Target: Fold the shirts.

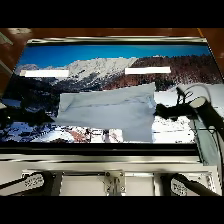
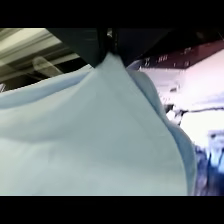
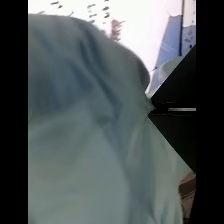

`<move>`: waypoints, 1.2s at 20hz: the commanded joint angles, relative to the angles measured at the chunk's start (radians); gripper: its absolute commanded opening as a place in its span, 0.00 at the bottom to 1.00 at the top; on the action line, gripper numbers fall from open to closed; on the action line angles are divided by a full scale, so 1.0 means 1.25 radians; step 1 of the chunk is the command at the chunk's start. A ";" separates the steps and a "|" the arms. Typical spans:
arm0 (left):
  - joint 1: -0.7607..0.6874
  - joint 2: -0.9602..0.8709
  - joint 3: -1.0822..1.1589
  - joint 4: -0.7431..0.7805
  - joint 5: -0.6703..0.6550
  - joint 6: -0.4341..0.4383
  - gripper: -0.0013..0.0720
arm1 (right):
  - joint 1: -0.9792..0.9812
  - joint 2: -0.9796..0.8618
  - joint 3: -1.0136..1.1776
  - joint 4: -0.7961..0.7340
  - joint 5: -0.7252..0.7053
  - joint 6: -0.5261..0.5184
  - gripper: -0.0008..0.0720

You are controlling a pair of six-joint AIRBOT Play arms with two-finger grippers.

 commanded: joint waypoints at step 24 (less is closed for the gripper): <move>-0.043 0.665 0.576 0.285 -0.127 -0.157 0.07 | 0.002 0.539 0.724 -0.342 0.352 0.152 0.09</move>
